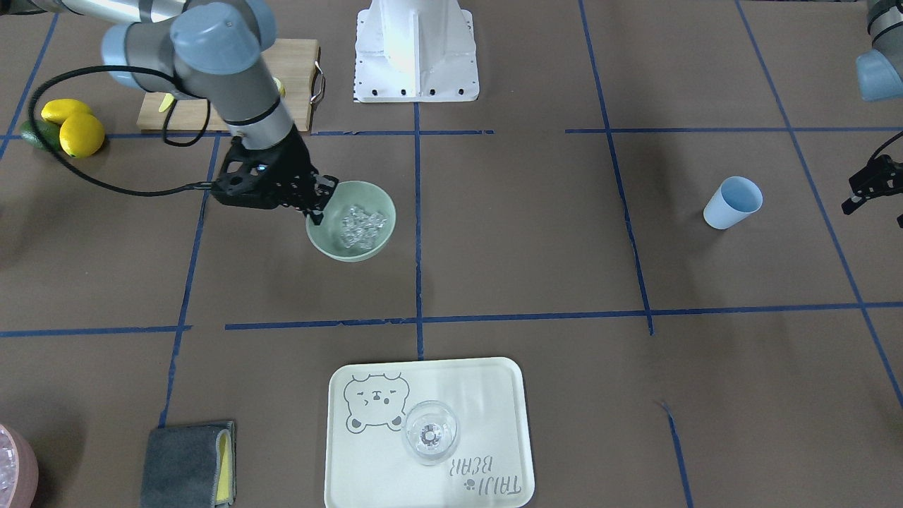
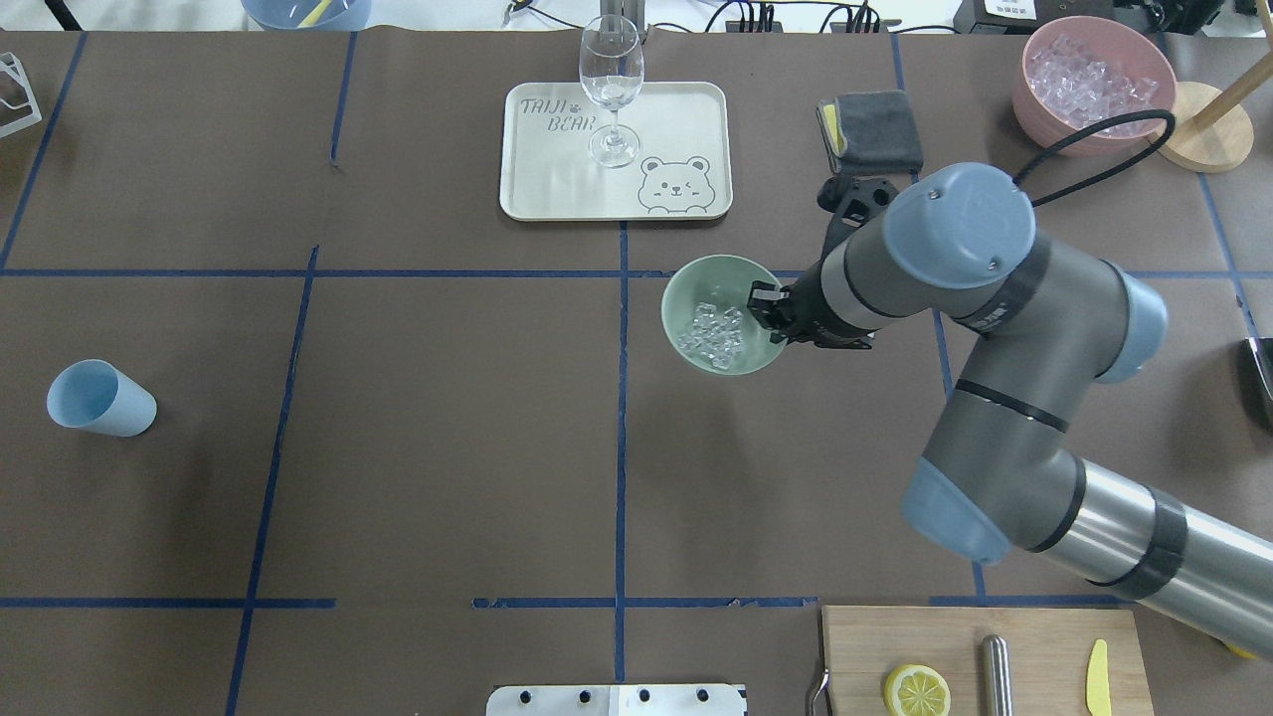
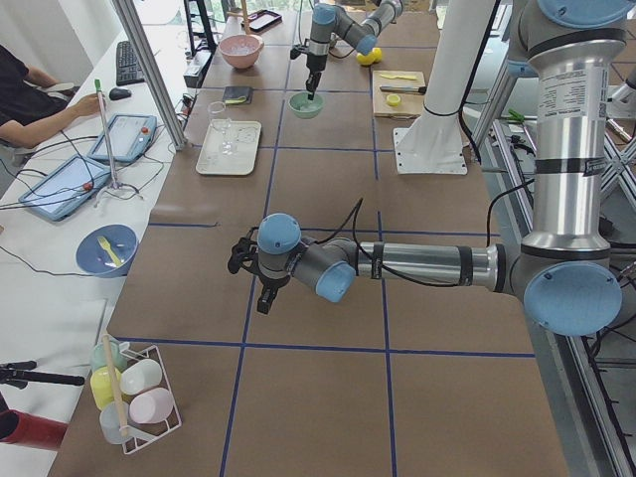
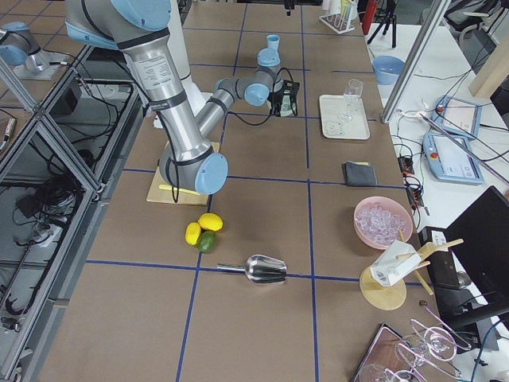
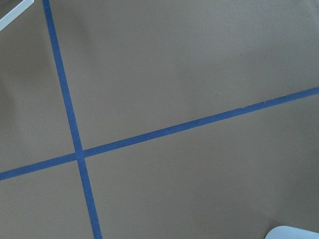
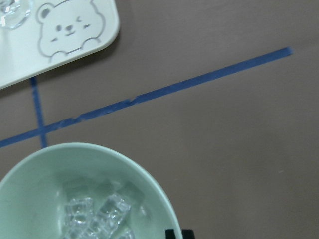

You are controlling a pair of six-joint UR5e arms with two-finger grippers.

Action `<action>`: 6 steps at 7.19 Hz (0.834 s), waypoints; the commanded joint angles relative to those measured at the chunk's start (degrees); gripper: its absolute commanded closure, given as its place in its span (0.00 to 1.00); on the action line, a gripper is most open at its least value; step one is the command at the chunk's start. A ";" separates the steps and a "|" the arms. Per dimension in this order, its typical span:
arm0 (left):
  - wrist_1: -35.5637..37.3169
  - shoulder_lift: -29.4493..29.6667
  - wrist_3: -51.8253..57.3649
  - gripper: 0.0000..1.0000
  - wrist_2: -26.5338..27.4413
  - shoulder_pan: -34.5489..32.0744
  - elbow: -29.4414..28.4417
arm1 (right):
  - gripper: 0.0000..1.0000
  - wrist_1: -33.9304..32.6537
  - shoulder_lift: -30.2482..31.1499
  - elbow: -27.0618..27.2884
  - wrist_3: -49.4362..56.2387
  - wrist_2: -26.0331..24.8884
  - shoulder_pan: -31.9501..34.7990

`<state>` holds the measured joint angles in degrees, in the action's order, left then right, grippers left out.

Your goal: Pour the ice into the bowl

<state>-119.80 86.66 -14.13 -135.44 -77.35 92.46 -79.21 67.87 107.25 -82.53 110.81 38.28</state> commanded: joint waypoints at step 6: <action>0.71 0.00 -0.55 0.00 0.00 0.00 0.18 | 1.00 11.57 28.60 1.13 26.72 9.32 14.80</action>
<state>-119.13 86.66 -14.65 -135.45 -77.38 92.45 -73.09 92.28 109.15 -56.84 118.63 52.45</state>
